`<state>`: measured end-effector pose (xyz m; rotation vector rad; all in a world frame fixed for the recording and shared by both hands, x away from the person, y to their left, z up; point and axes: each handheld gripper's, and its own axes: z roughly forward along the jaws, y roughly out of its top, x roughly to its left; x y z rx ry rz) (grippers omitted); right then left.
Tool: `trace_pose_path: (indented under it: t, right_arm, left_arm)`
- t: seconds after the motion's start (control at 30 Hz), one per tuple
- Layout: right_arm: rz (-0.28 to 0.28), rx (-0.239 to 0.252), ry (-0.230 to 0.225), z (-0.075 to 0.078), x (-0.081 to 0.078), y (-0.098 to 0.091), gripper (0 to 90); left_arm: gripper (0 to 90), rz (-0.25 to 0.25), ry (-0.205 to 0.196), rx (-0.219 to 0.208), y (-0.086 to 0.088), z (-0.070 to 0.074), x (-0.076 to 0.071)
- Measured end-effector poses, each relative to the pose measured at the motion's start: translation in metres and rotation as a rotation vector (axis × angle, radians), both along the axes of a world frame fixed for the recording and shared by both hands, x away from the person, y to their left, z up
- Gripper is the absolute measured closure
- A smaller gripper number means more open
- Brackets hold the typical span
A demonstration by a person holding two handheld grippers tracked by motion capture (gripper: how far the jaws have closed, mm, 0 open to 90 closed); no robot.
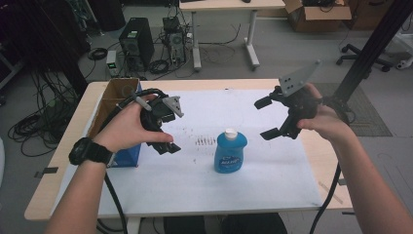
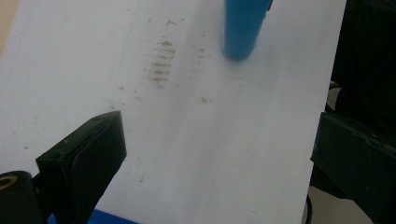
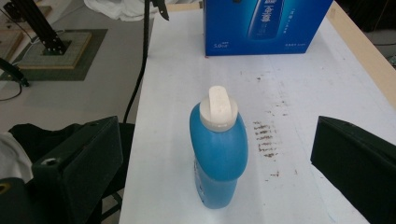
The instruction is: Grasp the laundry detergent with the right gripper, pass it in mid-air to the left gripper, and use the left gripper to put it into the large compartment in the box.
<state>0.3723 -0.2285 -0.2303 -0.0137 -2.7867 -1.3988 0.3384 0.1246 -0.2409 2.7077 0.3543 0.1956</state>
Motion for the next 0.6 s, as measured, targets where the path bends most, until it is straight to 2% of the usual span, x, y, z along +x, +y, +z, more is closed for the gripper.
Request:
trace_pose_path:
  t: [0.03,0.33,0.37,0.4,0.43,0.47,0.5,0.6]
  right_arm:
    - [-0.003,0.010,0.003,-0.007,0.002,-0.001,2.3]
    - [-0.016,0.052,0.032,-0.042,0.010,-0.001,2.3]
    - [-0.016,0.052,0.032,-0.042,0.010,-0.001,2.3]
    - [-0.018,0.066,0.042,-0.049,0.011,-0.001,2.4]
    - [-0.018,0.066,0.042,-0.049,0.011,-0.001,2.4]
    - [-0.022,0.074,0.051,-0.056,0.013,-0.001,2.4]
    - [-0.022,0.074,0.051,-0.056,0.013,-0.001,2.4]
    - [-0.032,0.073,0.052,-0.069,0.014,0.003,2.3]
  left_arm:
    - [3.5,-0.001,0.001,0.000,-0.001,-0.001,0.000]
    - [3.5,-0.001,0.009,0.000,-0.003,-0.005,0.001]
    - [3.5,-0.001,0.010,0.001,-0.003,-0.005,0.001]
    - [3.5,-0.001,0.010,-0.002,-0.003,-0.005,0.001]
    - [3.5,-0.001,0.010,-0.002,-0.003,-0.005,0.001]
    - [3.4,0.001,0.011,-0.003,-0.002,-0.006,0.002]
    - [3.4,0.001,0.011,-0.003,-0.002,-0.006,0.002]
    - [3.4,0.002,0.014,-0.003,-0.001,-0.008,0.002]
